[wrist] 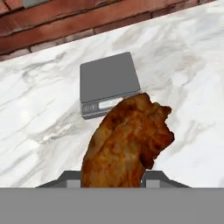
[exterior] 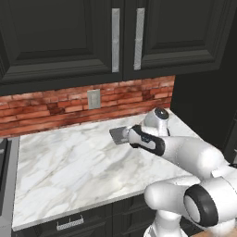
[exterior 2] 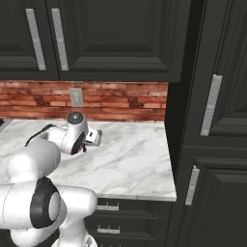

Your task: Take the chicken drumstick from the fridge and place it on the digital scale on the counter by the fridge. Wait a few seconds for a reading, then move it to the plate on the dining counter.

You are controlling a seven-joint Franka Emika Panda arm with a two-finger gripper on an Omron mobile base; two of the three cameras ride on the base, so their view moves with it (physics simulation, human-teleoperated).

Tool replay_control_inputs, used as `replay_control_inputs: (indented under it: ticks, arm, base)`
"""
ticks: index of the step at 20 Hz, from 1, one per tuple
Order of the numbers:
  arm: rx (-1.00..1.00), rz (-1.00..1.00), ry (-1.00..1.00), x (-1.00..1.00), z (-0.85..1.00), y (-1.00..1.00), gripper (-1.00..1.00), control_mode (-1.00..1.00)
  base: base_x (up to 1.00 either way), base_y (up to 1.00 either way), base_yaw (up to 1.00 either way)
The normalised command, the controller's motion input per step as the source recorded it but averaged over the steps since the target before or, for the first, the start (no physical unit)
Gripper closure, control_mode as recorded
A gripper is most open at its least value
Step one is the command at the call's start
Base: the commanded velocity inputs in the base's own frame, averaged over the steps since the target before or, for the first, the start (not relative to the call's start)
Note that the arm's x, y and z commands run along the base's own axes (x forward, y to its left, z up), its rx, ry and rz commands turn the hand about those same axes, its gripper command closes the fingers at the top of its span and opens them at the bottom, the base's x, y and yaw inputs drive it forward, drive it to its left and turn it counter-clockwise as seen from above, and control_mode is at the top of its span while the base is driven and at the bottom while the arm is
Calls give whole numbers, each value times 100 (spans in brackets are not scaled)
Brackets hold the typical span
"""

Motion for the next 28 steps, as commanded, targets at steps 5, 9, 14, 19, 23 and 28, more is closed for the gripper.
replay_control_inputs:
  ticks: [5, 9, 14, 19, 23, 28]
  arm:
    - [-1, 0, 0, -100, 99, -28, 100, -100]
    - [-9, 0, 0, -100, 100, -27, 100, -100]
    - [-13, 1, 1, -99, 95, -16, 100, -100]
    - [-13, 3, 6, -90, 84, 2, 100, -100]
    - [-2, 4, 1, -76, 16, 13, 100, -100]
    - [0, 3, -1, -52, -7, 0, 100, -100]
  base:
    - [0, 0, 0]
    - [0, 0, 0]
    - [0, 0, 0]
    - [0, 0, 0]
    - [0, 0, 0]
    - [0, 0, 0]
